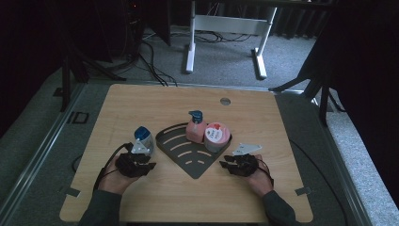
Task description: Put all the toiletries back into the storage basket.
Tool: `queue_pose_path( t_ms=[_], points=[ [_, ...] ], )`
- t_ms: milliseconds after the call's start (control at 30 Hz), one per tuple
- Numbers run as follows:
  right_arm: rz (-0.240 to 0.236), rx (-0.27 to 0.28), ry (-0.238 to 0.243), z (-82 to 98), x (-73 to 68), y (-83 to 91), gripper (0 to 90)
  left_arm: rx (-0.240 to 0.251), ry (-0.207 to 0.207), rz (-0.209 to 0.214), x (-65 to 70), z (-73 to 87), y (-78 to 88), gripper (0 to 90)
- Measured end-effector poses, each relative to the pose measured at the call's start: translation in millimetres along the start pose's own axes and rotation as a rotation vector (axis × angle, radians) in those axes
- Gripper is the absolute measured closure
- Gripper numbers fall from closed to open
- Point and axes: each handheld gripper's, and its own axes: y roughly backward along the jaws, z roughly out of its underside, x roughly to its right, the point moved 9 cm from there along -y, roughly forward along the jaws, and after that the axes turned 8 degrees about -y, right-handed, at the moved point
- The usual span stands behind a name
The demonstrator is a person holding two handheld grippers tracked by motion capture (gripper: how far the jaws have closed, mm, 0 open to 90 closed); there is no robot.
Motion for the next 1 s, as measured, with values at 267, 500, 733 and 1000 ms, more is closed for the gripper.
queue_pose_path(
  t_ms=[267, 500, 733, 1000],
  points=[
    [0.01, -0.001, 0.003, 0.4, 1.5, -0.2, 62.6, -0.009, 0.031, 0.011, -6.0, 10.0, 3.1, 64.4],
    [0.015, -0.005, 0.008, 0.4, 2.3, 0.4, 62.0, -0.026, 0.086, -0.003, -14.9, 14.0, 8.5, 64.5],
    [0.014, -0.005, 0.006, 0.3, 2.8, -0.1, 61.7, -0.026, 0.1, -0.025, -22.6, 11.0, 15.0, 64.0],
    [0.012, -0.007, 0.004, 0.6, 3.2, -0.2, 61.6, -0.028, 0.118, -0.035, -29.0, 4.9, 19.4, 62.4]
  ],
)
